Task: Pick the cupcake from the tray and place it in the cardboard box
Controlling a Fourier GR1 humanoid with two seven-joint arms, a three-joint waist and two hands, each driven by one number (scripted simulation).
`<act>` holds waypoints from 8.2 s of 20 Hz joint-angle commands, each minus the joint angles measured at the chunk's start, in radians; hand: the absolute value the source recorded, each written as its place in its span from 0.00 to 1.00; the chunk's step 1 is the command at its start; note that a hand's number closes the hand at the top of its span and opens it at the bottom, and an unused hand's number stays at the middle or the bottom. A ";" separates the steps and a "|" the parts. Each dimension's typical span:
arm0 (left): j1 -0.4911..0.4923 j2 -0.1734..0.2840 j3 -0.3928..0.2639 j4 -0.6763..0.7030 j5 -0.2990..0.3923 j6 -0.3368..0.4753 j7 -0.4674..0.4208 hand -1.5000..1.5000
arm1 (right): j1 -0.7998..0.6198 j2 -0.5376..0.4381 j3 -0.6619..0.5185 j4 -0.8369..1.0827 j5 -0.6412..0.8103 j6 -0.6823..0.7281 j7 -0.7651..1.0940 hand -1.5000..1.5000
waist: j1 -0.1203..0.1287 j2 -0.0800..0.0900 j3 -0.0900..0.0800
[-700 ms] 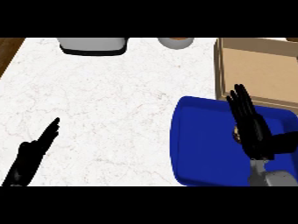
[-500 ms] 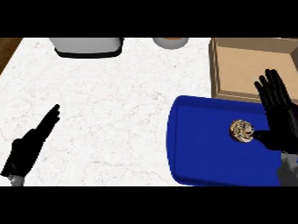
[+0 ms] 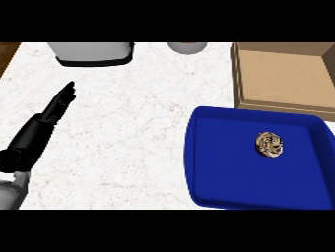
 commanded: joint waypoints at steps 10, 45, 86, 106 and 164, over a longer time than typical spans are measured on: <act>-0.027 -0.035 -0.006 0.009 -0.033 -0.036 -0.009 0.50 | 0.095 -0.254 0.089 -0.081 0.347 0.130 -0.033 0.00 | 0.031 0.003 -0.002; -0.071 -0.186 0.130 0.110 -0.178 -0.158 -0.049 0.50 | -0.205 0.142 0.472 -0.194 0.905 0.523 0.697 0.00 | 0.038 0.006 0.000; -0.030 -0.313 0.235 0.009 -0.299 -0.278 -0.013 0.50 | -0.183 0.330 0.385 0.278 1.323 0.152 0.211 1.00 | 0.038 0.006 0.001; -0.014 -0.304 0.258 0.005 -0.300 -0.292 -0.001 0.50 | -0.184 0.219 0.489 0.001 1.061 0.061 -0.625 1.00 | 0.029 0.003 0.001; -0.122 -0.321 0.255 0.035 -0.316 -0.313 0.011 0.50 | -1.101 0.024 -0.184 1.457 0.649 0.647 -0.570 0.00 | 0.107 0.033 0.007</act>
